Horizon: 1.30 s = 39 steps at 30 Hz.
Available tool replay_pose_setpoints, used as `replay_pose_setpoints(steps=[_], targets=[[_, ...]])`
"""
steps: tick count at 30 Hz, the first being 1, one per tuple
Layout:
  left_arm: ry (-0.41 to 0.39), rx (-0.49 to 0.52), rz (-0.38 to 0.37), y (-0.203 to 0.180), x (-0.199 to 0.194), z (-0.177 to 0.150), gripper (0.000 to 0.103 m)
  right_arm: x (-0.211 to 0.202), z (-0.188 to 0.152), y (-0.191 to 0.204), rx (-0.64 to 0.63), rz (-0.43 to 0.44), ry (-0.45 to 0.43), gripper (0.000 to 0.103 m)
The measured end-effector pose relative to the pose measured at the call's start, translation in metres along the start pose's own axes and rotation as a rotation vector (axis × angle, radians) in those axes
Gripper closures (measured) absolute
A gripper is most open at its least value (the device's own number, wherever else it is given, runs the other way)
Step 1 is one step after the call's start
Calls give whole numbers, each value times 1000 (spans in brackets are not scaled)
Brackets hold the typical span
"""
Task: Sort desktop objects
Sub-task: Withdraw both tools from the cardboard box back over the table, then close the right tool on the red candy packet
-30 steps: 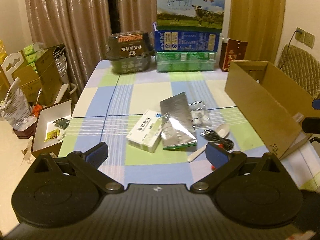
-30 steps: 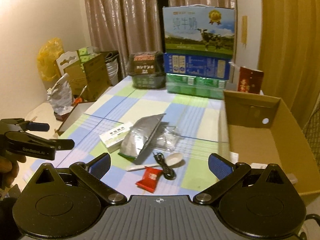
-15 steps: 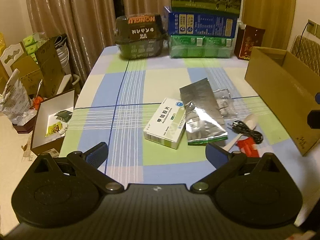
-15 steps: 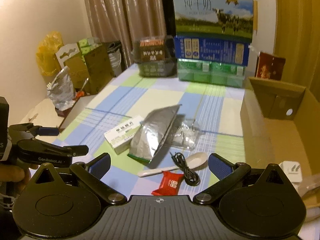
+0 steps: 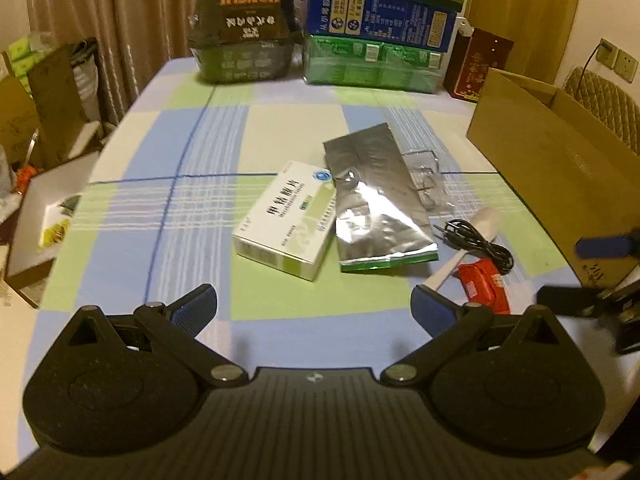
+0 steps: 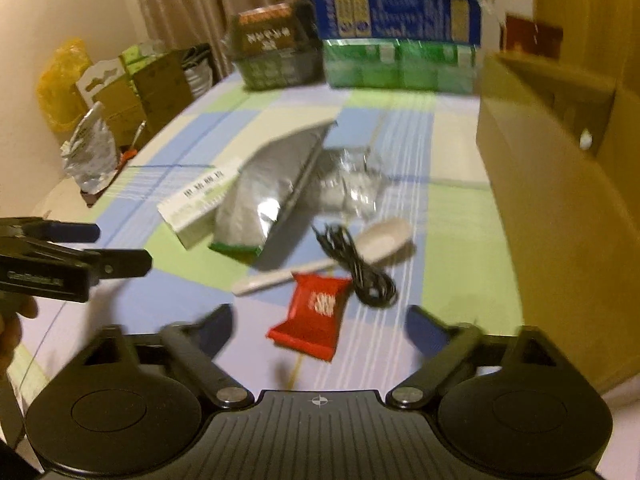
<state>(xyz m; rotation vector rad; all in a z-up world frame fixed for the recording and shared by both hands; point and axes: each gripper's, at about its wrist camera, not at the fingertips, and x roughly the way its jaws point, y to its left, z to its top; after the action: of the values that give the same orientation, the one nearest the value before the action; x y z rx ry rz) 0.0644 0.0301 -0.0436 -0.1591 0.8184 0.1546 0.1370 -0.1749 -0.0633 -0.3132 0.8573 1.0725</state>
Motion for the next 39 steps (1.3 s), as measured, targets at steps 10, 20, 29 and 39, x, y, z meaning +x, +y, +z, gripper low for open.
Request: replay_pose_setpoints(steps=[10,20,29,39], targets=[[27,117,-43,-12,14,-2,6,27,-4,3,19,-7,1,46],[45,195,-89,-28,27,-4,6,37,-6,6,-22,-57,-9,70],[54,204,-141,-34,32,-5,13,14,-4,2,-53,-81,-52,75],[83,364,-258,-79,52,-8,38,-3,-10,-23,15,-105,-55,76]])
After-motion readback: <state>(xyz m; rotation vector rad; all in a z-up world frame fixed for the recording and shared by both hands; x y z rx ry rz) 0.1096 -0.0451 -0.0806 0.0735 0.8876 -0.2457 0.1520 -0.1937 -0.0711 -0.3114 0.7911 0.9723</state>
